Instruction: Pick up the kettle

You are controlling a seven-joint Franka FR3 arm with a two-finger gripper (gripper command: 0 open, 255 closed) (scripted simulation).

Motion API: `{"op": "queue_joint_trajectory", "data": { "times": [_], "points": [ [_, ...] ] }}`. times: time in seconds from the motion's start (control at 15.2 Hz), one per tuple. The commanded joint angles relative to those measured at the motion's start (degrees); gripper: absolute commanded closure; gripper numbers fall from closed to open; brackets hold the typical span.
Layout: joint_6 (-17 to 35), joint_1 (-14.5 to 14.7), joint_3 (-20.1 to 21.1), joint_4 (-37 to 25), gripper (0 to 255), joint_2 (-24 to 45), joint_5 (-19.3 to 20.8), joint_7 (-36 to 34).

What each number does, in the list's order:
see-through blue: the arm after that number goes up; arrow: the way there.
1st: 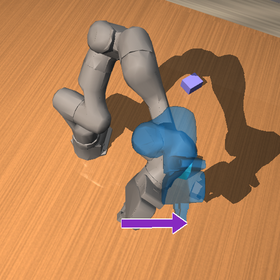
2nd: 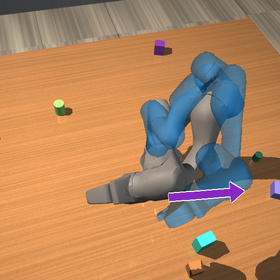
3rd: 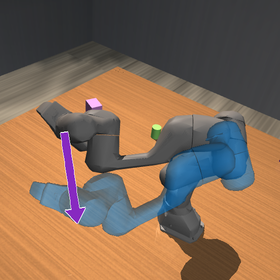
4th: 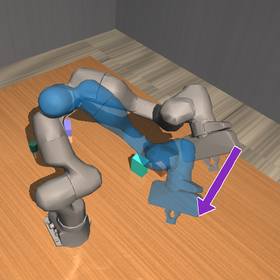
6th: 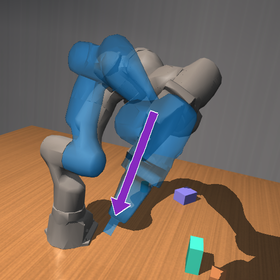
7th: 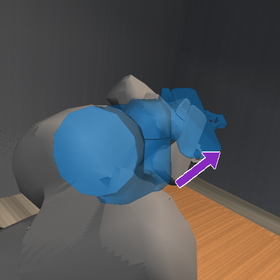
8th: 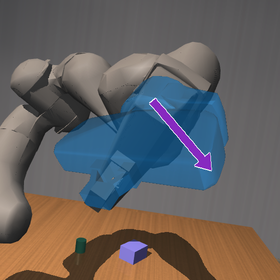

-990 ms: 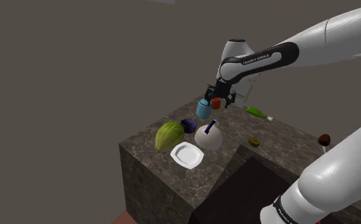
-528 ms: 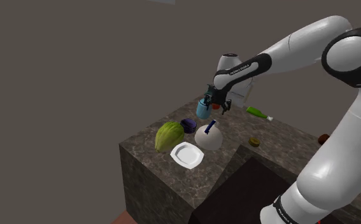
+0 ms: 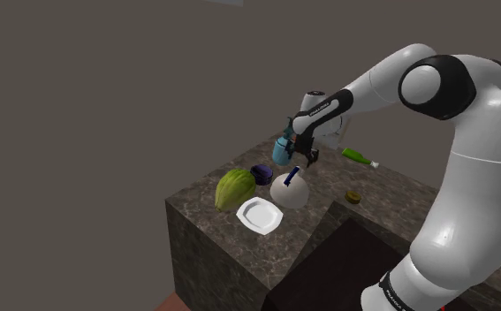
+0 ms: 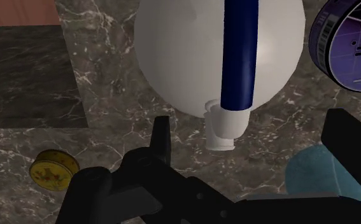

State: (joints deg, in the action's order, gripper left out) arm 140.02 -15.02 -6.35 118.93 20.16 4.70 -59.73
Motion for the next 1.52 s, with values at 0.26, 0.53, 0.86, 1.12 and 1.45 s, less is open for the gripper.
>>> {"op": "queue_joint_trajectory", "data": {
  "times": [0.26, 0.53, 0.86, 1.12, 1.45],
  "points": [
    [3.5, -0.2, 0.0, -0.3, 0, 3.8, -0.3, -0.6],
    [4.5, -0.2, 0.0, -0.2, 255, 4.7, -0.3, -0.7],
    [4.4, -0.2, 0.0, -0.2, 255, 4.7, -0.3, -0.7],
    [4.4, -0.2, 0.0, -0.3, 255, 4.8, -0.3, -0.7],
    [1.4, -0.1, -0.1, -0.4, 255, 1.8, -0.2, -0.5]
  ]
}}
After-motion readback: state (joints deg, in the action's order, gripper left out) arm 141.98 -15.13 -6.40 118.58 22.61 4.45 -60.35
